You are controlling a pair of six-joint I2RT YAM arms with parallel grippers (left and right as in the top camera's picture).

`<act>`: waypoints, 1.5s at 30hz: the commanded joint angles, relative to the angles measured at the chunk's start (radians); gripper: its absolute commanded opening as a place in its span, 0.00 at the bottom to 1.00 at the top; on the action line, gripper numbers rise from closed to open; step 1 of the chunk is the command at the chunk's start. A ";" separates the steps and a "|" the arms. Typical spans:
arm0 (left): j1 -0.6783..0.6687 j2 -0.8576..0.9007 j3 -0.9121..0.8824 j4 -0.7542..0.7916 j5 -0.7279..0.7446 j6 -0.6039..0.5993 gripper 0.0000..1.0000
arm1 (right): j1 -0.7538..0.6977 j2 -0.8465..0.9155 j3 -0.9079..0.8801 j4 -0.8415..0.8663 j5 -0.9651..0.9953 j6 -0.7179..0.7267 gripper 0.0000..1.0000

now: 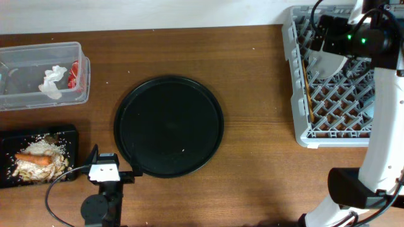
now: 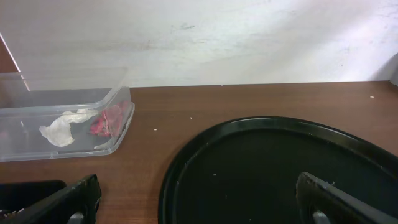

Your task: Sort waste into correct bins and load items into the dishwasher rack

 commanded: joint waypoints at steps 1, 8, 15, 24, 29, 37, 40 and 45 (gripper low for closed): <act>-0.002 -0.010 -0.008 -0.001 -0.014 0.016 0.99 | 0.013 -0.024 0.005 0.010 0.008 0.002 0.98; -0.002 -0.010 -0.008 -0.001 -0.014 0.016 0.99 | 0.012 -0.335 -0.346 0.328 -0.008 -0.006 0.98; -0.002 -0.010 -0.008 -0.001 -0.014 0.016 0.99 | 0.011 -0.779 -1.082 0.649 -0.007 -0.006 0.98; -0.002 -0.010 -0.008 -0.001 -0.014 0.016 0.99 | 0.010 -1.346 -1.920 1.260 -0.068 -0.005 0.99; -0.002 -0.010 -0.008 -0.001 -0.014 0.016 0.99 | -0.002 -1.575 -2.189 1.384 -0.071 0.006 0.99; -0.002 -0.010 -0.008 -0.001 -0.014 0.016 0.99 | -0.096 -1.835 -2.376 1.404 -0.127 0.009 0.98; -0.002 -0.010 -0.008 -0.001 -0.014 0.016 0.99 | -0.093 -1.837 -2.453 1.508 -0.129 0.010 0.98; -0.002 -0.010 -0.008 -0.001 -0.014 0.016 0.99 | -0.079 -1.837 -2.494 1.571 -0.115 0.004 0.98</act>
